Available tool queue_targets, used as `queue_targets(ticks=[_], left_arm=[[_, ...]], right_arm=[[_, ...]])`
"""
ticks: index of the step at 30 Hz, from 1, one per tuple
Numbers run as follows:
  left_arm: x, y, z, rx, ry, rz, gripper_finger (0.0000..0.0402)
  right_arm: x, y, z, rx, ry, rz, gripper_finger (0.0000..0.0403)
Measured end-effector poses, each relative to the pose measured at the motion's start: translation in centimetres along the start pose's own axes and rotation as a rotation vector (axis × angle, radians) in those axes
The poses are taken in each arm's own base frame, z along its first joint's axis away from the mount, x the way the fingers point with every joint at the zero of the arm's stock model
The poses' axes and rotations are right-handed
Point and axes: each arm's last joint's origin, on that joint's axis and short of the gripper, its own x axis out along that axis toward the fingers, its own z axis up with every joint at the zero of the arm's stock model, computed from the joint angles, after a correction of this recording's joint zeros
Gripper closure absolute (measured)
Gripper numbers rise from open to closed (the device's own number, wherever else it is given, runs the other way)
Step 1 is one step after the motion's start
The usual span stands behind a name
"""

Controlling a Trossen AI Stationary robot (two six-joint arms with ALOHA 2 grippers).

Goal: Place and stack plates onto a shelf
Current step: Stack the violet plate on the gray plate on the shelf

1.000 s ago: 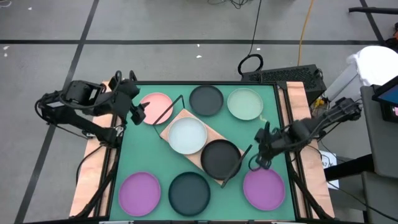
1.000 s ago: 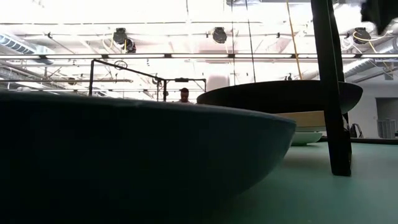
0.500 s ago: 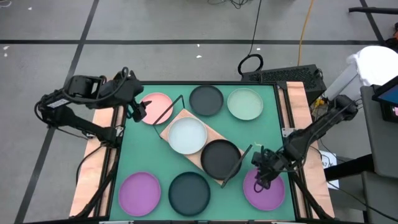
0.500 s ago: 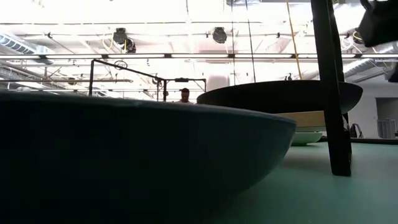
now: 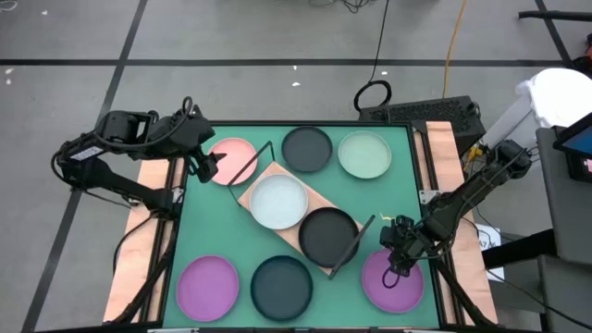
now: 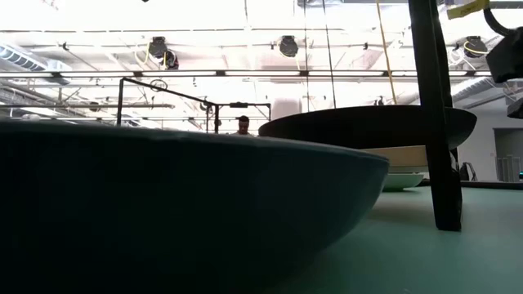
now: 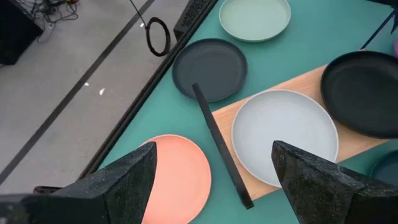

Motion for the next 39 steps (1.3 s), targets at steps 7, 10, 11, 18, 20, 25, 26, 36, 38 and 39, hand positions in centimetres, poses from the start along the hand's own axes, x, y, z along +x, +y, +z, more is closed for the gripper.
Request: queue_targets(ticks=[7, 10, 11, 18, 20, 25, 26, 36, 38, 39], left_arm=[[0.0, 0.0, 0.0, 0.000, 0.000, 0.001, 0.0080], [0.0, 0.0, 0.0, 0.015, -0.003, 0.006, 0.0080], [0.0, 0.0, 0.0, 0.018, -0.003, 0.008, 0.0080], [0.0, 0.0, 0.0, 0.010, -0.004, 0.008, 0.0080], [0.0, 0.0, 0.0, 0.010, -0.004, 0.008, 0.0080], [0.0, 0.0, 0.2, 0.010, -0.019, 0.005, 0.0080], [0.0, 0.0, 0.2, 0.010, -0.025, 0.003, 0.0080], [0.4, -0.4, 0.7, 0.024, -0.043, -0.001, 0.0080], [0.5, -0.5, 0.8, 0.025, -0.039, -0.001, 0.0080], [0.7, -0.5, 0.8, 0.026, -0.035, 0.001, 0.0080]], right_arm=[[0.6, -0.9, -0.7, -0.081, 0.065, -0.046, 0.0185], [1.8, -1.3, -1.3, -0.098, 0.115, 0.017, 0.0210], [2.1, -1.4, -1.5, -0.089, 0.125, 0.029, 0.0218], [2.6, -1.8, -1.8, -0.062, 0.143, 0.033, 0.0282], [2.6, -1.8, -1.8, -0.061, 0.146, 0.035, 0.0305], [2.5, -1.7, -1.9, -0.036, 0.179, 0.064, 0.0370], [2.5, -1.6, -1.9, -0.025, 0.186, 0.076, 0.0382], [1.2, -1.4, -1.7, 0.045, 0.137, 0.187, 0.0401], [0.8, -1.4, -1.6, 0.093, 0.124, 0.202, 0.0402], [0.4, -1.3, -1.5, 0.110, 0.119, 0.206, 0.0402]])
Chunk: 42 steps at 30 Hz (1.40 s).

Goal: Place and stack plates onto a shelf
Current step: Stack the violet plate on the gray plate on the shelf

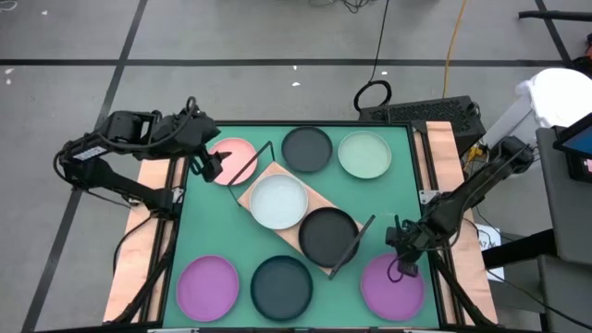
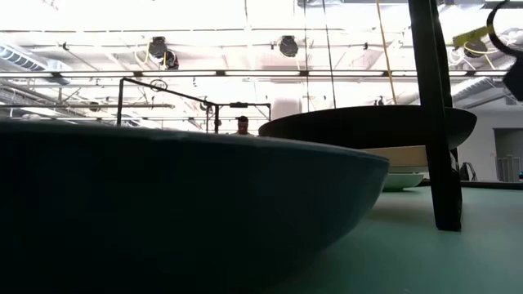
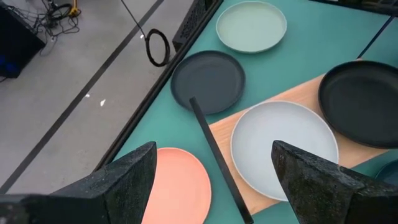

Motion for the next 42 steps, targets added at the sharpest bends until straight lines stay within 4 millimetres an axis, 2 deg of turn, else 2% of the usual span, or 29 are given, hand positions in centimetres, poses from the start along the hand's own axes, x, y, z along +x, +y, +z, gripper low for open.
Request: queue_targets(ticks=[14, 26, 31, 42], left_arm=[[1.7, -1.0, 0.8, 0.015, 0.028, 0.007, 0.0080], [2.2, -1.3, 1.2, 0.008, 0.013, 0.003, 0.0080], [2.3, -1.4, 1.2, 0.007, 0.014, 0.003, 0.0080], [2.2, -1.4, 1.2, 0.005, 0.015, 0.002, 0.0080]], right_arm=[[-6.3, 4.3, 1.2, 0.068, -0.035, 0.096, 0.0402], [-10.5, 6.3, 1.5, 0.205, -0.060, 0.154, 0.0403], [-12.0, 7.0, 1.9, 0.239, -0.143, 0.190, 0.0403], [-16.8, 8.5, 2.8, 0.280, -0.259, 0.311, 0.0403]])
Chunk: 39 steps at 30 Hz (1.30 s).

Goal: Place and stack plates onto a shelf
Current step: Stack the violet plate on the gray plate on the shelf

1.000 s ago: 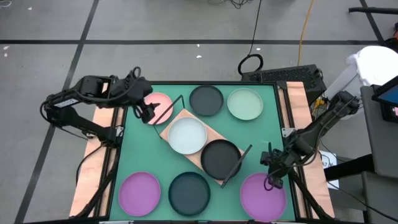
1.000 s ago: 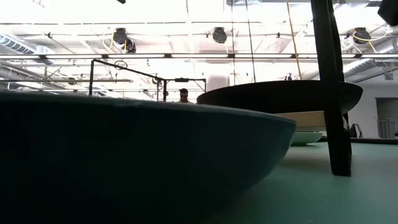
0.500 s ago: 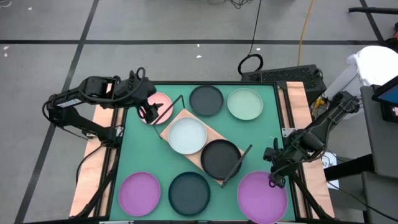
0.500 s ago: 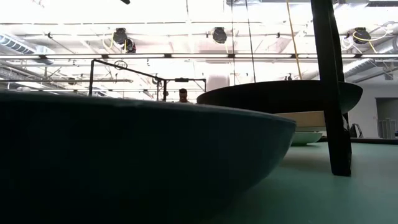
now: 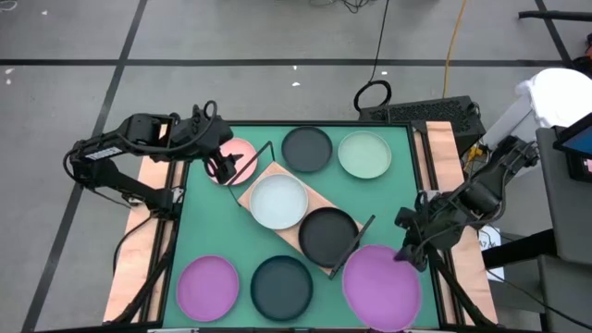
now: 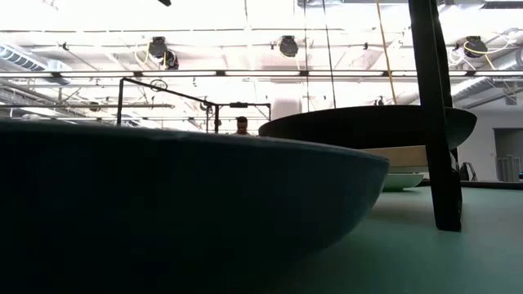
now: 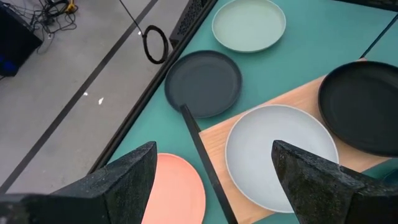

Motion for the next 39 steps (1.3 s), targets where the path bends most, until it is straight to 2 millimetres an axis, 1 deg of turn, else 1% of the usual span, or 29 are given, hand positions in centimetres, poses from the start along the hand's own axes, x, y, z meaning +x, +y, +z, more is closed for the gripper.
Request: queue_targets(ticks=[4, 10, 13, 18, 24, 29, 36, 39], left_arm=[[0.0, 0.0, 0.0, -0.001, 0.000, 0.000, 0.0080], [0.0, 0.0, 0.0, -0.012, 0.000, -0.001, 0.0080], [0.0, 0.0, 0.0, -0.019, 0.000, -0.001, 0.0080], [0.0, 0.0, 0.0, -0.020, -0.001, -0.001, 0.0080], [0.0, 0.0, 0.0, -0.021, -0.001, -0.001, 0.0080], [0.0, -0.1, 0.0, -0.028, 0.002, -0.013, 0.0080], [0.0, -0.1, 0.0, -0.038, 0.004, -0.017, 0.0080], [-0.1, -0.1, 0.0, -0.047, 0.003, -0.019, 0.0080]], right_arm=[[-1.1, 0.6, 0.6, 0.018, -0.047, 0.026, 0.0403], [-2.3, 1.2, 1.6, 0.050, -0.106, 0.063, 0.0403], [-3.2, 1.7, 2.3, 0.047, -0.218, 0.082, 0.0403], [-5.3, 2.9, 3.5, 0.009, -0.429, 0.144, 0.0403], [-6.9, 3.6, 5.0, 0.042, -0.607, 0.193, 0.0403], [-7.2, 3.8, 6.4, 0.087, -0.701, 0.223, 0.0403], [-6.4, 4.3, 8.7, 0.091, -0.782, 0.212, 0.0403], [-6.1, 4.3, 9.6, 0.112, -0.786, 0.216, 0.0403]])
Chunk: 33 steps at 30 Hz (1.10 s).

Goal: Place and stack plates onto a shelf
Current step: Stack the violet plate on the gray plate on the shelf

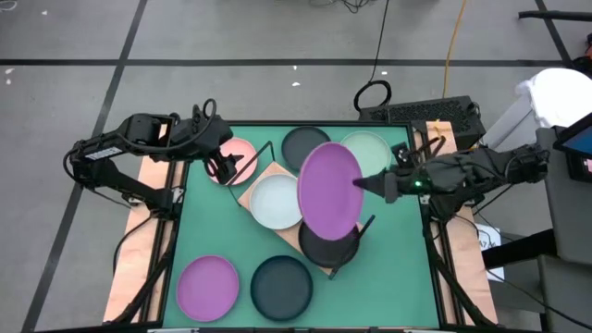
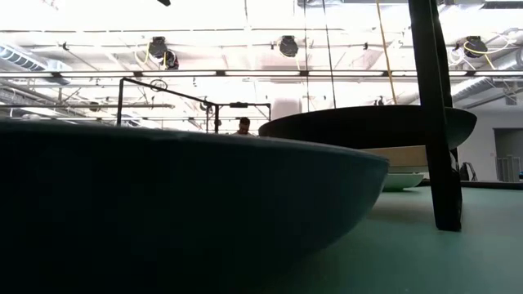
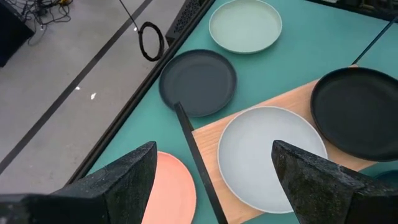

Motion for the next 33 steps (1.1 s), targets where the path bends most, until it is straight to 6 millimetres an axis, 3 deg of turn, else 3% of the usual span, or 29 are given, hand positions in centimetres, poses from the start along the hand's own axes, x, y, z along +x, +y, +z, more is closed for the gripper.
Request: queue_targets(ticks=[20, 33], left_arm=[[-1.8, 0.7, -0.6, -0.054, -0.046, -0.027, 0.0080], [-1.8, 0.7, -0.6, -0.053, -0.045, -0.026, 0.0080]], right_arm=[[5.6, -2.4, 4.0, 0.110, 0.032, -0.072, 0.0403], [10.3, -4.3, 4.6, 0.079, 0.133, -0.130, 0.0403]])
